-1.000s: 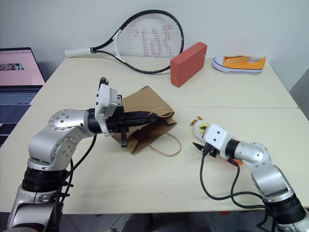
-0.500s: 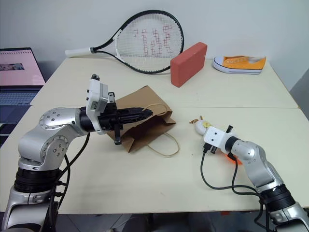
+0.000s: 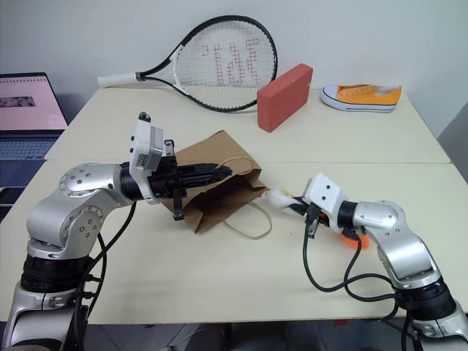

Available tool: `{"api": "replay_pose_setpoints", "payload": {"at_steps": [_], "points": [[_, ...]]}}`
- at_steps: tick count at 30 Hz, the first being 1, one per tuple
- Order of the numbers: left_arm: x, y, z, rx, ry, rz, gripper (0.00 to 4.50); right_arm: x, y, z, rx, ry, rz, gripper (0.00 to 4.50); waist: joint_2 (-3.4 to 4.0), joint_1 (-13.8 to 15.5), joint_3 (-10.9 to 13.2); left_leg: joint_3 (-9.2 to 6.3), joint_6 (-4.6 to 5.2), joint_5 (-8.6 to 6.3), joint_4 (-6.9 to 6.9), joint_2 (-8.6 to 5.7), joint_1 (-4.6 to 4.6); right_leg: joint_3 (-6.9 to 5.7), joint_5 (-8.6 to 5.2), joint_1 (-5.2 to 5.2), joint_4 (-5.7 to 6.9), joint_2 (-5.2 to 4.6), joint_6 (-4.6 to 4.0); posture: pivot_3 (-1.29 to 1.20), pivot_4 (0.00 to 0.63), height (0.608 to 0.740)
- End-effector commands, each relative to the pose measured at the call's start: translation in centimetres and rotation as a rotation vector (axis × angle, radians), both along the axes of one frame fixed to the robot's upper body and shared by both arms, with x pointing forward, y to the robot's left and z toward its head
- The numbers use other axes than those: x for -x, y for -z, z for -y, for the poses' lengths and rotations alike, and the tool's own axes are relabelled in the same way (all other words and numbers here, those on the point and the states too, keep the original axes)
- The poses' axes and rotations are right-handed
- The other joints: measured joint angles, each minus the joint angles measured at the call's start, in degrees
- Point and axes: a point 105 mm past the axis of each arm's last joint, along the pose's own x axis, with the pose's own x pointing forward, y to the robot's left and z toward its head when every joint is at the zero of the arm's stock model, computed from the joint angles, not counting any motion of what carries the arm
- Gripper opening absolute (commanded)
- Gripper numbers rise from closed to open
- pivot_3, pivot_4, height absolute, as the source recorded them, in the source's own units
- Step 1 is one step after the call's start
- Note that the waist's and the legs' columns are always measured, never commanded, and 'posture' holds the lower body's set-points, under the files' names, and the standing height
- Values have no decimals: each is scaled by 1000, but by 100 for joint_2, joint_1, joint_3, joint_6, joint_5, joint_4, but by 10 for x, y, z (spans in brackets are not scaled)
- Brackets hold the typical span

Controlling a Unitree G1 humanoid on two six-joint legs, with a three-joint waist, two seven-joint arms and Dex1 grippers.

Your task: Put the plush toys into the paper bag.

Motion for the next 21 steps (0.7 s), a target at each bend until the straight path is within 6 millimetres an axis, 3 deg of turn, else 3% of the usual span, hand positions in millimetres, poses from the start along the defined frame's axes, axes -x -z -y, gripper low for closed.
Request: {"api": "replay_pose_setpoints", "payload": {"at_steps": [1,9,14,21], "points": [[3,-13,2,16,24,42,0,1,-9,-23,-65,-21,-7,37,0,-2,0,0,0,0,0,1,0,0,0,0,0,1,0,0,150,740],[6,-18,5,24,46,44,0,-26,4,-64,-138,53,6,37,1,-7,0,-3,0,0,-2,7,-5,1,5,-5,1,13,6,0,150,740],[10,-16,6,12,62,32,0,-38,0,-84,-222,92,10,37,1,-7,1,-5,0,0,-3,8,-6,0,6,-5,1,15,5,0,150,740],[13,-13,8,9,76,21,0,-54,-2,-99,-314,167,-18,37,2,-26,1,-7,-1,0,-6,21,-2,1,8,-7,4,29,0,0,150,740]]}}
